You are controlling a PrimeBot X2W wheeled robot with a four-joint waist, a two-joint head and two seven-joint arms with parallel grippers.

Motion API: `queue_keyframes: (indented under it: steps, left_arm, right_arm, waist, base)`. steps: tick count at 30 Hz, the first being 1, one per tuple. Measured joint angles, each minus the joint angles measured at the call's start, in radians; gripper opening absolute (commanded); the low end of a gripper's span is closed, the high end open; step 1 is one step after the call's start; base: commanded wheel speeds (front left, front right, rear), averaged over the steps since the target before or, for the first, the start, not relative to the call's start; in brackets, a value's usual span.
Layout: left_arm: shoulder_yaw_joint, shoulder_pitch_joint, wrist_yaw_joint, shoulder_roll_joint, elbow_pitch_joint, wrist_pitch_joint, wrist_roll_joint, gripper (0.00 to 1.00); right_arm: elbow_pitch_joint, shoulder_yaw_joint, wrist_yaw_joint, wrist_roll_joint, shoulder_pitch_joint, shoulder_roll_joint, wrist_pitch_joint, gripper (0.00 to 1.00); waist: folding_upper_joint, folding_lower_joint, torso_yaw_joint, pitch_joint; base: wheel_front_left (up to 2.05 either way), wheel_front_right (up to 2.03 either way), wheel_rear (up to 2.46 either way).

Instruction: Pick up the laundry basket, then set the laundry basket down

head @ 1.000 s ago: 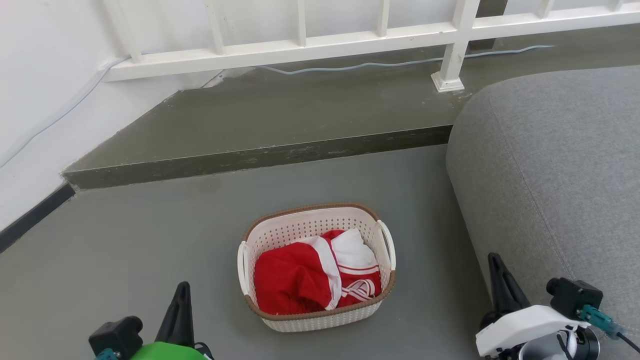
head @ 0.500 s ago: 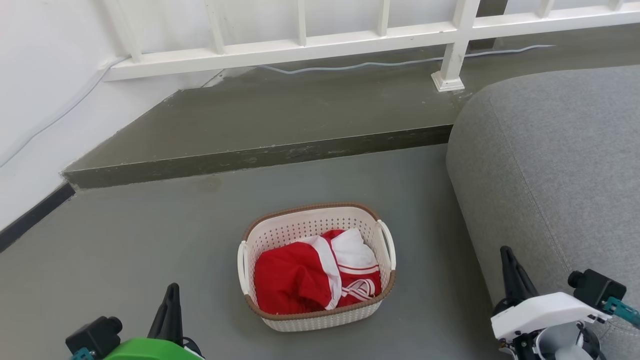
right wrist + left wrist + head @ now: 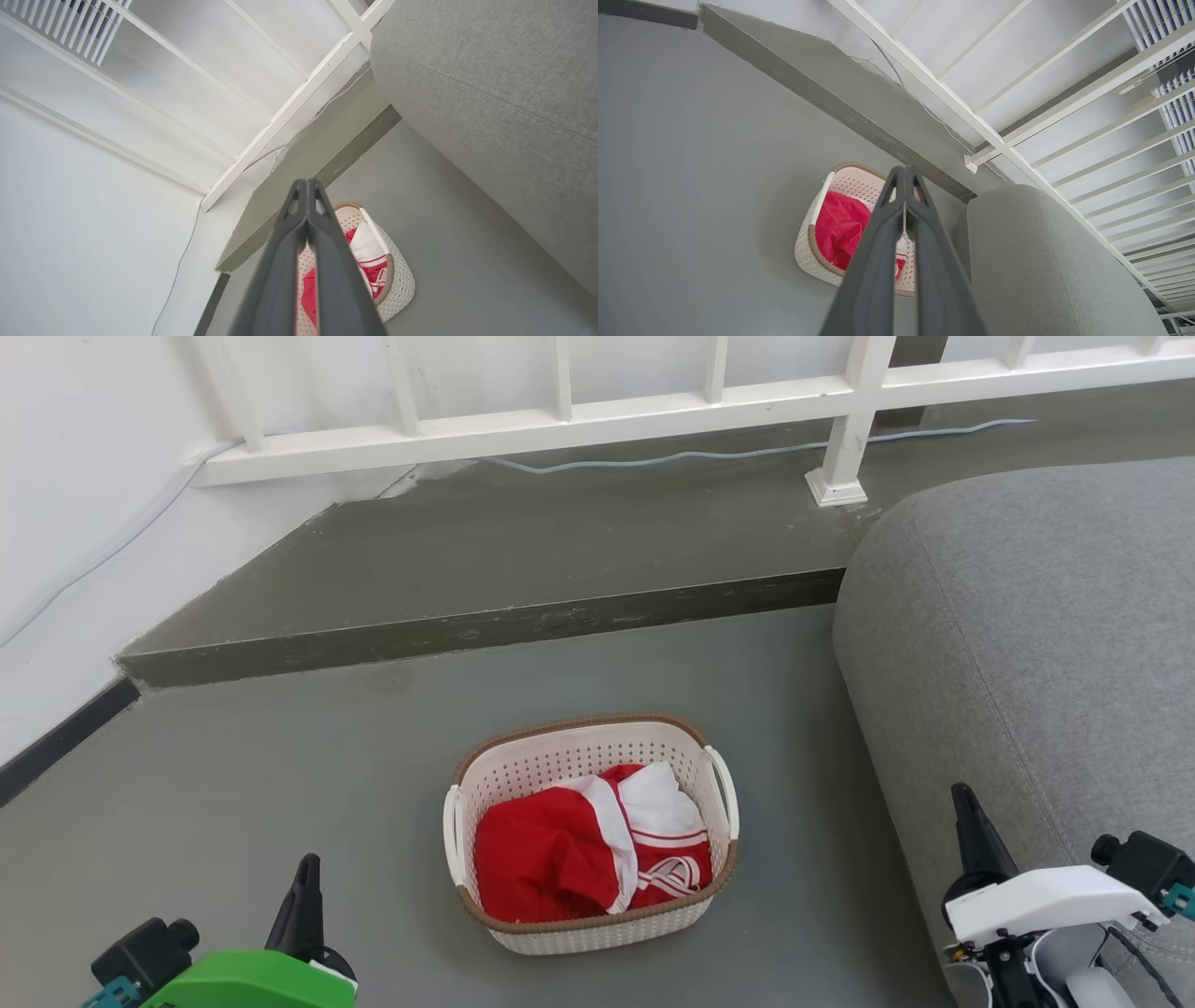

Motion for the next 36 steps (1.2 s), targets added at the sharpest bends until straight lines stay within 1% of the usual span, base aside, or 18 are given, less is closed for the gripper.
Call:
queue_keyframes:
  steps: [8,9,12,18,20,24,28,34,35,36]
  left_arm:
    - [0.020,-0.015,-0.016,0.002,0.011,0.022,-0.094,0.00]
    - [0.022,-0.017,-0.019,0.002,0.013,0.023,-0.104,0.00]
    - [0.030,-0.027,-0.020,0.003,0.018,0.032,-0.145,0.00]
    - [0.043,-0.039,-0.029,0.004,0.031,0.049,-0.214,0.00]
    - [0.049,-0.042,-0.036,0.005,0.034,0.056,-0.235,0.00]
    - [0.058,-0.049,-0.038,0.006,0.038,0.058,-0.274,0.00]
    - [0.066,-0.055,-0.052,0.006,0.044,0.067,-0.324,0.00]
    - [0.081,-0.070,-0.064,0.006,0.056,0.086,-0.394,0.00]
    - [0.087,-0.074,-0.072,0.007,0.059,0.093,-0.413,0.00]
    - [0.087,-0.074,-0.072,0.007,0.059,0.093,-0.413,0.00]
  right_arm:
    - [0.008,-0.023,0.017,0.105,-0.020,-0.002,0.018,0.00]
    - [0.009,-0.026,0.023,0.119,-0.021,-0.002,0.025,0.00]
    - [0.013,-0.033,0.024,0.158,-0.023,-0.002,0.027,0.00]
    - [0.021,-0.049,0.044,0.237,-0.040,-0.003,0.047,0.00]
    - [0.023,-0.056,0.044,0.265,-0.043,-0.003,0.053,0.00]
    - [0.027,-0.064,0.054,0.303,-0.046,-0.004,0.060,0.00]
    - [0.031,-0.074,0.059,0.355,-0.058,-0.004,0.069,0.00]
    - [0.039,-0.092,0.076,0.436,-0.066,-0.005,0.086,0.00]
    - [0.042,-0.096,0.079,0.460,-0.071,-0.005,0.088,0.00]
    - [0.042,-0.096,0.079,0.460,-0.071,-0.005,0.088,0.00]
  waist:
    - [0.0000,0.0000,0.000,0.000]
    - [0.0000,0.0000,0.000,0.000]
    - [0.0000,0.0000,0.000,0.000]
    - [0.0000,0.0000,0.000,0.001]
    - [0.0000,0.0000,0.000,0.001]
    - [0.0000,0.0000,0.000,0.001]
    - [0.0000,0.0000,0.000,0.001]
    - [0.0000,0.0000,0.000,0.001]
    - [0.0000,0.0000,0.000,0.001]
    - [0.0000,0.0000,0.000,0.001]
  base:
    - [0.00,0.00,0.00]
    - [0.00,0.00,0.00]
    - [0.00,0.00,0.00]
    - [0.00,0.00,0.00]
    - [0.00,0.00,0.00]
    - [0.00,0.00,0.00]
    - [0.00,0.00,0.00]
    - [0.00,0.00,0.00]
    - [0.00,0.00,0.00]
    - [0.00,0.00,0.00]
